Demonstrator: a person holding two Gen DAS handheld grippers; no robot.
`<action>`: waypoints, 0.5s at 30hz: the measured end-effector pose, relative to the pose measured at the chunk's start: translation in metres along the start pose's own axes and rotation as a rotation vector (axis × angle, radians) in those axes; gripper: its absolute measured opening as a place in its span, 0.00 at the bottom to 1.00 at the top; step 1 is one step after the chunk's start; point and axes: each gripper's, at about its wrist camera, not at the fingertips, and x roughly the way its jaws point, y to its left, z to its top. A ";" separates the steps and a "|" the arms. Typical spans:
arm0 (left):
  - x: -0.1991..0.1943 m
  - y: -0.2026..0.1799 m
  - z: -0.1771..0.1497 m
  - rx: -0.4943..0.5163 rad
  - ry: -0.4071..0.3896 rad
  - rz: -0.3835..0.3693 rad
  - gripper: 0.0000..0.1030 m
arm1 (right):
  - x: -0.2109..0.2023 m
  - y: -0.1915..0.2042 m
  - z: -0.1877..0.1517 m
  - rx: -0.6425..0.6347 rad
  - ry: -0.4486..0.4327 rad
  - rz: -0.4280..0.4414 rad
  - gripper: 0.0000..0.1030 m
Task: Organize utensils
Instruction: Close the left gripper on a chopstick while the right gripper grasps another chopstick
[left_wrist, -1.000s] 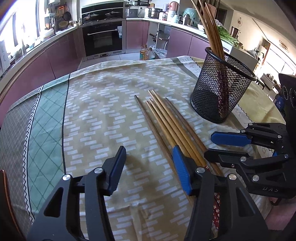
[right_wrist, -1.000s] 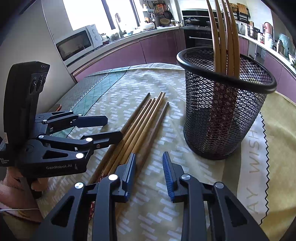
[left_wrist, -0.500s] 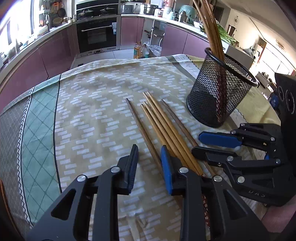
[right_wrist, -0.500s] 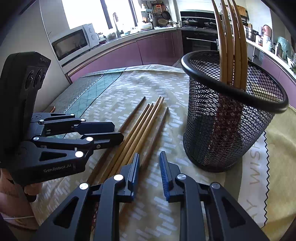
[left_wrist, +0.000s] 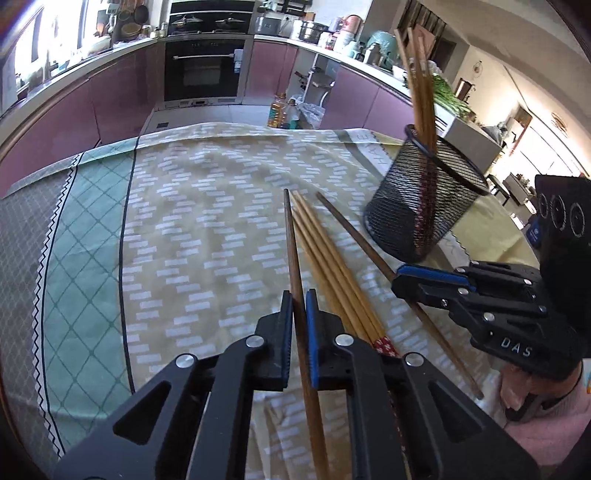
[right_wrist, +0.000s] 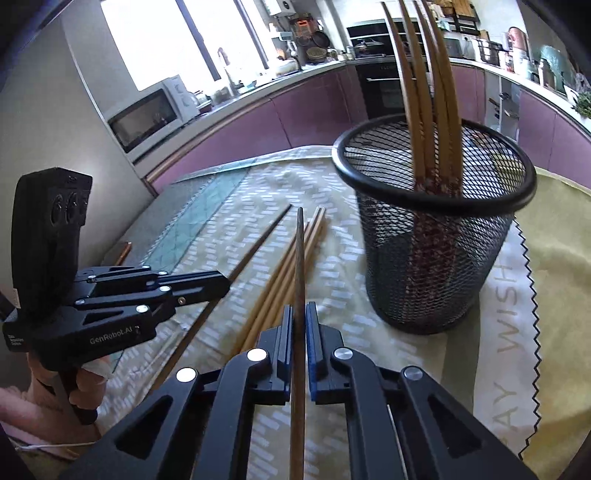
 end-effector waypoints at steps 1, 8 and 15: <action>-0.001 -0.002 -0.002 0.011 0.002 -0.006 0.08 | 0.000 0.000 0.000 -0.007 0.005 0.008 0.06; 0.009 -0.012 -0.009 0.053 0.047 -0.027 0.08 | 0.013 0.004 -0.001 -0.032 0.058 0.015 0.06; 0.020 -0.009 -0.005 0.075 0.077 -0.046 0.16 | 0.021 0.005 0.004 -0.045 0.075 -0.014 0.09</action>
